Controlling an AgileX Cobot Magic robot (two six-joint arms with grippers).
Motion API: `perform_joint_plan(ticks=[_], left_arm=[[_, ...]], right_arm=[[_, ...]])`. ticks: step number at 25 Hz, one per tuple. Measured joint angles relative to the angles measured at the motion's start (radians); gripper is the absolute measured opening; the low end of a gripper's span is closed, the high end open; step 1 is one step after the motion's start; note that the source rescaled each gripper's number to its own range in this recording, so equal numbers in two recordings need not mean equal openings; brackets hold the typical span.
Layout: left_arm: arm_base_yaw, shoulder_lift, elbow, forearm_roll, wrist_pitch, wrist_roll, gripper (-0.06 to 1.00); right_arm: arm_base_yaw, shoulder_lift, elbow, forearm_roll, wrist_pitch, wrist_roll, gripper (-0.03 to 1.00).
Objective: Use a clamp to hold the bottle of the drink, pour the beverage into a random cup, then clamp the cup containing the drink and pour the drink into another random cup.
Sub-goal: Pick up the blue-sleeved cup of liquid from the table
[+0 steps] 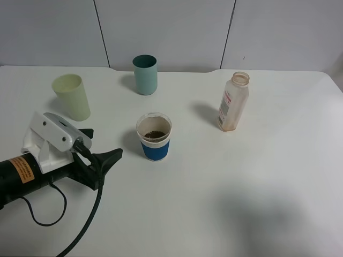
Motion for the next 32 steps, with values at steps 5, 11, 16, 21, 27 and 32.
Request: perform_joint_plan(ticks=[5,11,16,21,27,32], left_arm=[[0.0,0.069,0.0,0.017,-0.016,0.0,0.61],[0.0,0.155,0.0,0.046,-0.016,0.0,0.61],[0.0,0.176,-0.014,0.069,-0.016,0.0,0.61],[0.0,0.179,-0.07,0.103,-0.02,-0.005,0.61],[0.0,0.214,-0.124,0.139,-0.021,-0.04,0.61],[0.0,0.249,-0.172,0.163,-0.021,-0.042,0.61]], right_arm=[[0.0,0.0,0.0,0.0,0.0,0.0,1.0],[0.0,0.0,0.0,0.0,0.0,0.0,1.0],[0.0,0.0,0.0,0.0,0.0,0.0,1.0],[0.0,0.0,0.0,0.0,0.0,0.0,1.0],[0.0,0.0,0.0,0.0,0.0,0.0,1.0],[0.0,0.0,0.0,0.0,0.0,0.0,1.0]])
